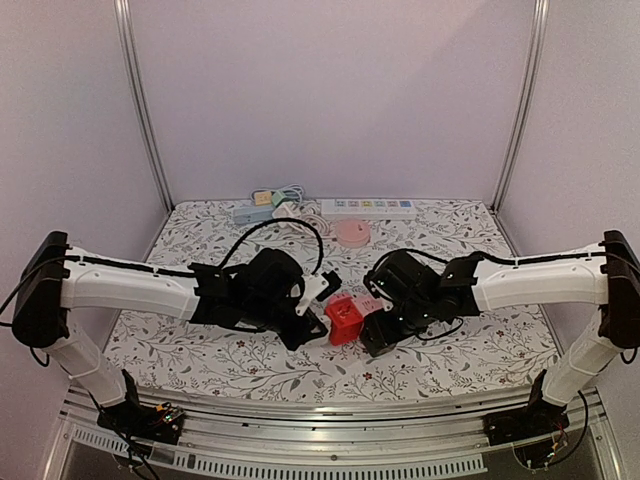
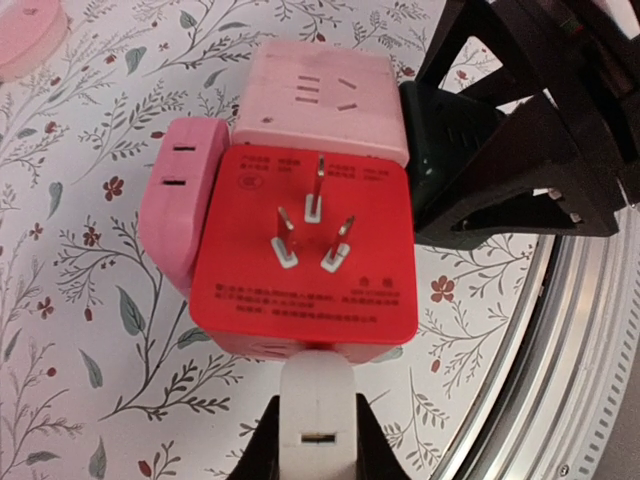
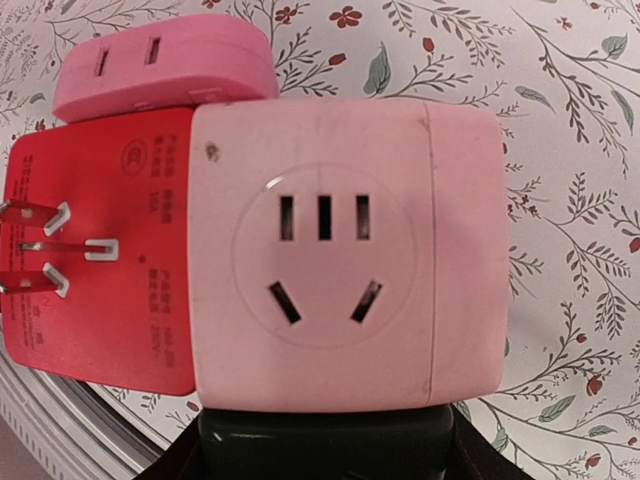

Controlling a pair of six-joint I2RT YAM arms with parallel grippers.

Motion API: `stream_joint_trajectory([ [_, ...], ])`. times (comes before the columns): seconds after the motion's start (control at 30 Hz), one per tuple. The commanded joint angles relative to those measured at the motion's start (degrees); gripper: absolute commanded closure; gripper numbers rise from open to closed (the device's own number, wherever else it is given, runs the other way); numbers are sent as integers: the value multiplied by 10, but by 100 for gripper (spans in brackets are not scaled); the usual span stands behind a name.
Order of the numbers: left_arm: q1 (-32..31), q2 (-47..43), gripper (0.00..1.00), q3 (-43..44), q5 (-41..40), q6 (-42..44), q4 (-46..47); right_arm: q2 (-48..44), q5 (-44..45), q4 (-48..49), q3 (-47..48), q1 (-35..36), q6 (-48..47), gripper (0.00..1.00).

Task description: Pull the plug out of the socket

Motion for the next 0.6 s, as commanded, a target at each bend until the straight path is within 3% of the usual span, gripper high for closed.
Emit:
stream_joint_trajectory([
  [0.0, 1, -3, 100, -5, 18, -12, 19, -25, 45, 21, -4, 5, -30, 55],
  [0.57, 1, -16, 100, -22, 7, -16, 25, -22, 63, -7, 23, -11, 54, 55],
])
